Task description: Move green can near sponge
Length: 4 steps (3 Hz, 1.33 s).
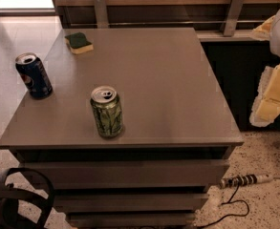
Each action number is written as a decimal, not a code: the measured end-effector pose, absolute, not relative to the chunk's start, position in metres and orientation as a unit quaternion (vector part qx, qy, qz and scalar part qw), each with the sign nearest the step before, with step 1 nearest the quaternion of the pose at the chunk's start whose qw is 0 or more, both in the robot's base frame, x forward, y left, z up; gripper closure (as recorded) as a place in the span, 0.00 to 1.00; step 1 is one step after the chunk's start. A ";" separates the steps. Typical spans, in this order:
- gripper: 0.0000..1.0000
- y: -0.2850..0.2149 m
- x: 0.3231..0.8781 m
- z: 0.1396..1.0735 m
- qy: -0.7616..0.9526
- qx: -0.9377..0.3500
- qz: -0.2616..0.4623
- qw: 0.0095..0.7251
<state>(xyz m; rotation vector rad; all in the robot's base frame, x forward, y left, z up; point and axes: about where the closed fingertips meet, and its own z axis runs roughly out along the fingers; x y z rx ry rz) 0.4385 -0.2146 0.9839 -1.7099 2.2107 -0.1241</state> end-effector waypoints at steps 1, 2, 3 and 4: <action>0.00 -0.215 0.438 0.984 0.779 -0.602 -0.044 0.171; 0.00 -0.211 0.442 0.983 0.776 -0.603 -0.027 0.186; 0.00 -0.199 0.455 0.972 0.765 -0.605 0.023 0.222; 0.00 -0.165 0.462 0.959 0.742 -0.607 0.092 0.269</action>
Offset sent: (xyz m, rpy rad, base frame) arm 0.0086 0.0057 -0.0075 0.1004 0.0125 0.0260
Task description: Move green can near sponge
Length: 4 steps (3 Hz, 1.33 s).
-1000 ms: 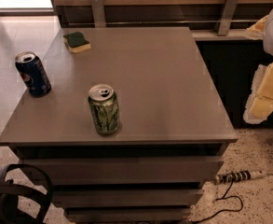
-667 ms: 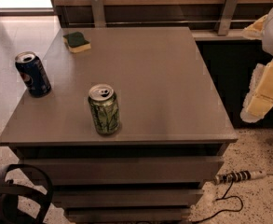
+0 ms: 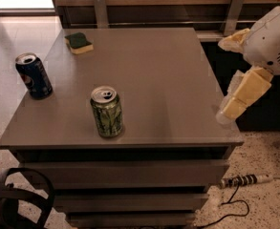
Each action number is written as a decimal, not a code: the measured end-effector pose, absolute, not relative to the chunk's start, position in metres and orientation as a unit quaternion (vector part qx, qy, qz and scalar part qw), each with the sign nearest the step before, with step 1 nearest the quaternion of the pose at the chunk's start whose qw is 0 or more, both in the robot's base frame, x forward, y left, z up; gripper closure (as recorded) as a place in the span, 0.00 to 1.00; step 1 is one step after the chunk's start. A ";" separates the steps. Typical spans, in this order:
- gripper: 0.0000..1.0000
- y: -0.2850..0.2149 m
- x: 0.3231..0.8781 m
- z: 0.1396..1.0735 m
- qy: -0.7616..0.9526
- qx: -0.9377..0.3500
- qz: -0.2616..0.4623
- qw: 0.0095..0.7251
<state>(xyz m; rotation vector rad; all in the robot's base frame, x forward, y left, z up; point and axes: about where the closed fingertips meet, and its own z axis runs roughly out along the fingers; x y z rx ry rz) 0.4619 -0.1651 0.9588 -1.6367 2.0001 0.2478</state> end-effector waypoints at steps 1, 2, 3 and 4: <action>0.00 -0.126 0.467 0.941 0.714 -0.606 0.157 0.313; 0.00 -0.093 0.471 0.924 0.691 -0.599 0.204 0.348; 0.00 -0.060 0.479 0.908 0.666 -0.589 0.245 0.386; 0.00 -0.034 0.485 0.897 0.642 -0.576 0.278 0.422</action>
Offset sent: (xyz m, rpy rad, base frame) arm 0.0170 0.1120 -0.0569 0.4460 -0.0225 0.1307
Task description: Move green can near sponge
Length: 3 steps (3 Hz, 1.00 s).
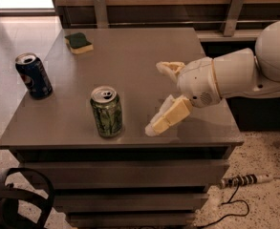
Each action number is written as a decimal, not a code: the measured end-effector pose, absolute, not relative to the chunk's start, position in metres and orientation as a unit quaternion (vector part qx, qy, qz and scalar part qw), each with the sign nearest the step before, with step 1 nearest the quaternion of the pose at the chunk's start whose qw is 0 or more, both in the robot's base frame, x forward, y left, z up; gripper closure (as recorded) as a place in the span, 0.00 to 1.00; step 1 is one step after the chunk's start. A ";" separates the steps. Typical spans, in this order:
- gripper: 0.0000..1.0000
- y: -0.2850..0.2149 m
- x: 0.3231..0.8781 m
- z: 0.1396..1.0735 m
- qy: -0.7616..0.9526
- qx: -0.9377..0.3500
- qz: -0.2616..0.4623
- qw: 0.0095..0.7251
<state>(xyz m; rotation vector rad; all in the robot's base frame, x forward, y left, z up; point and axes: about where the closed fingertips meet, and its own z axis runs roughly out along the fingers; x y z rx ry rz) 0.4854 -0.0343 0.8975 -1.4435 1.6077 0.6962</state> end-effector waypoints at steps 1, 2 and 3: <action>0.00 -0.013 0.488 0.891 0.619 -0.572 0.309 0.441; 0.00 0.007 0.490 0.886 0.582 -0.560 0.365 0.463; 0.00 0.009 0.491 0.885 0.580 -0.560 0.366 0.465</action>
Offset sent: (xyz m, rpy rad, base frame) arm 0.0077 0.0542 -0.0158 0.3561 0.0202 0.1616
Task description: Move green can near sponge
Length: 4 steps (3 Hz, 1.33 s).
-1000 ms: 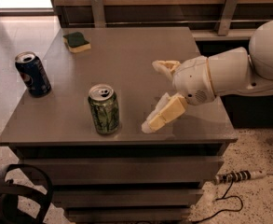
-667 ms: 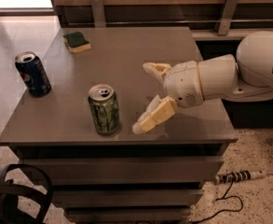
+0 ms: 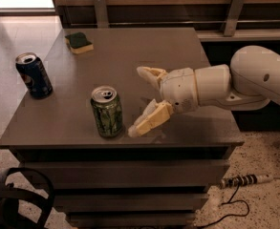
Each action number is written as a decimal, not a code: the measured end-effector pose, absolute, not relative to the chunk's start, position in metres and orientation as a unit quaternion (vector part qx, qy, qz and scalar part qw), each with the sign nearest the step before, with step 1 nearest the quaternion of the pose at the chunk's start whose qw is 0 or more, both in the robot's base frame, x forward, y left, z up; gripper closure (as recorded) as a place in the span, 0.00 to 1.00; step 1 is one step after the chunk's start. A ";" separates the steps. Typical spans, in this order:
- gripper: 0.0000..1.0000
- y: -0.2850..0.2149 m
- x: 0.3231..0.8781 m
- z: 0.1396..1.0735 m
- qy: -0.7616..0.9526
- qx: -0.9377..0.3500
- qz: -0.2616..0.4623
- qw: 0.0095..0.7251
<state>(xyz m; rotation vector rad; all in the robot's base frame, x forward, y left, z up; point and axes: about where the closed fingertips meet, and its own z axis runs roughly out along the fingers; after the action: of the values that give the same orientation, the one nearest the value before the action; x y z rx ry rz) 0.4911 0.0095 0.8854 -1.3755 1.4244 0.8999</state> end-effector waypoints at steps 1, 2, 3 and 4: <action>0.00 0.018 0.492 0.883 0.565 -0.561 0.375 0.475; 0.00 0.028 0.489 0.881 0.544 -0.562 0.387 0.488; 0.00 0.037 0.482 0.881 0.526 -0.565 0.397 0.496; 0.00 0.048 0.476 0.879 0.519 -0.568 0.408 0.492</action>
Offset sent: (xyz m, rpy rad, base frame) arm -0.0050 0.0249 -0.0084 0.1295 -0.0634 0.0698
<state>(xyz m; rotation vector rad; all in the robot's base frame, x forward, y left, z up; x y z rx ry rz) 0.4763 0.0482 0.8794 -1.3774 1.2606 0.9891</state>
